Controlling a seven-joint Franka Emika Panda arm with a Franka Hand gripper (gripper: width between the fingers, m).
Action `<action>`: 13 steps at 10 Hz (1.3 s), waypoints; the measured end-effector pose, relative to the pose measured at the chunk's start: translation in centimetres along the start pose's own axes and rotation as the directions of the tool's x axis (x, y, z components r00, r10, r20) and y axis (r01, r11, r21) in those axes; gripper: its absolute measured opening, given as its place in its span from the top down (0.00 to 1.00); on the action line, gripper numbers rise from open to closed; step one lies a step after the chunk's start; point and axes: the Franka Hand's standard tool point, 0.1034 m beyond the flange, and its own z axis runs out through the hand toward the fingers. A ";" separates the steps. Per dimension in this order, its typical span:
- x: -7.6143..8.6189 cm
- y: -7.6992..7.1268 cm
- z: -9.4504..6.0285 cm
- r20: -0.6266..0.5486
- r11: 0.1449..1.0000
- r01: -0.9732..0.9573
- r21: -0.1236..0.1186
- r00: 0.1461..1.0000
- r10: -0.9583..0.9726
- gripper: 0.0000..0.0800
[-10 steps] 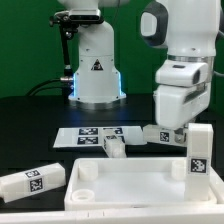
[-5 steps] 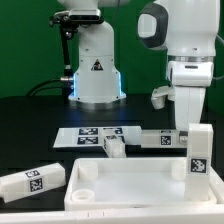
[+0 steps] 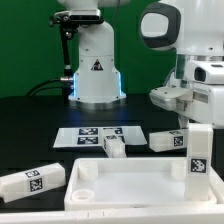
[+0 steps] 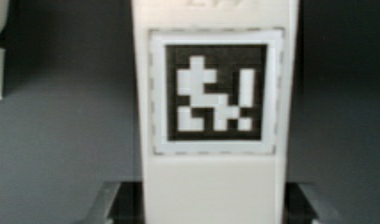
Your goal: Assemble desk
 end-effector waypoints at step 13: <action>0.8 -4.6 1.4 0.005 0.757 0.653 0.037 0.757 -0.653 0.64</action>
Offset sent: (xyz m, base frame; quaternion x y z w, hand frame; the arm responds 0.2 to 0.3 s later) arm -0.0352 0.0047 -0.0090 -0.0127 0.0347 -0.3136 0.9488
